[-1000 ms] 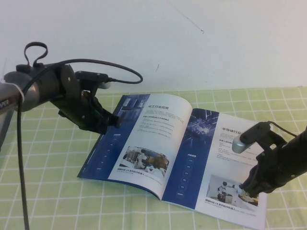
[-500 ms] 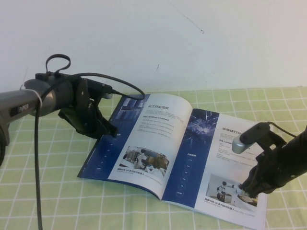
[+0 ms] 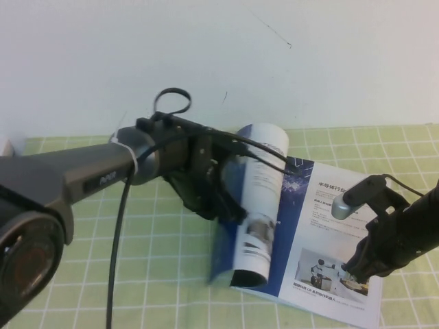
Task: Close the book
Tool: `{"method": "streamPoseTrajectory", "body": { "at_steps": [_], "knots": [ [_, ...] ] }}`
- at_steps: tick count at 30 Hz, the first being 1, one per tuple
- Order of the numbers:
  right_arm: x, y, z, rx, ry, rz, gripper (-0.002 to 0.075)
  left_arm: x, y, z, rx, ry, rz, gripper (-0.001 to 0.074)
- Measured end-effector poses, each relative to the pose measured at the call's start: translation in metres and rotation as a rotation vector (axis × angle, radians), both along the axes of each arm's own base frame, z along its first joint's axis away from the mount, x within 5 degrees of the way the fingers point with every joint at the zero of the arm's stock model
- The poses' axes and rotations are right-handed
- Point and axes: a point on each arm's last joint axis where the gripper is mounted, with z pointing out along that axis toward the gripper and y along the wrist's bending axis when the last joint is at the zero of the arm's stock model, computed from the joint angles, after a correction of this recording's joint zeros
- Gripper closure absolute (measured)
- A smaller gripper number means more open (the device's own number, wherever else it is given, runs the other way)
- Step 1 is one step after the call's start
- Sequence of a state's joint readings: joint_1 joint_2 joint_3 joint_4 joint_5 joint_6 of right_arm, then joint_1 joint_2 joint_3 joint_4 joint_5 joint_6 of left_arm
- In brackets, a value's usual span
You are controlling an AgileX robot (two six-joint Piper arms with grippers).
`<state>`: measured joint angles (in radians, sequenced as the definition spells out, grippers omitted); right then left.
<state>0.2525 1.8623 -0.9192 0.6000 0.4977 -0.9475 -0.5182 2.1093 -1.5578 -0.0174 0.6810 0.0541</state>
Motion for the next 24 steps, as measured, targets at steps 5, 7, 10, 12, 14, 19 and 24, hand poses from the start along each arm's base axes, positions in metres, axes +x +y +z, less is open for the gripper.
{"method": "streamPoseTrajectory", "body": {
  "at_steps": [5,7,10,12,14,19,24],
  "knots": [
    [0.001,0.000,0.001,0.000,-0.008,-0.017,0.0729,-0.022,-0.025,0.038,-0.070,-0.061,-0.044,0.0738],
    [0.003,0.000,0.004,-0.009,-0.022,-0.012,0.0729,-0.025,-0.024,0.059,-0.107,-0.095,-0.029,0.0738],
    [0.010,-0.002,0.020,-0.052,-0.085,0.022,0.0729,-0.031,-0.019,0.091,-0.145,-0.143,-0.019,0.0738],
    [0.015,-0.006,0.044,-0.109,-0.149,0.075,0.0729,-0.036,-0.010,0.112,-0.147,-0.175,-0.016,0.0738],
    [0.017,-0.013,0.069,-0.180,-0.191,0.112,0.0729,-0.043,0.002,0.133,-0.136,-0.205,-0.008,0.0738],
    [0.015,-0.043,0.130,-0.426,-0.255,0.038,0.0729,-0.063,0.042,0.184,-0.041,-0.301,0.036,0.0738],
    [-0.009,-0.060,0.180,-0.479,-0.333,-0.135,0.0729,-0.092,0.087,0.235,-0.028,-0.426,0.130,0.0738]
  ]
}}
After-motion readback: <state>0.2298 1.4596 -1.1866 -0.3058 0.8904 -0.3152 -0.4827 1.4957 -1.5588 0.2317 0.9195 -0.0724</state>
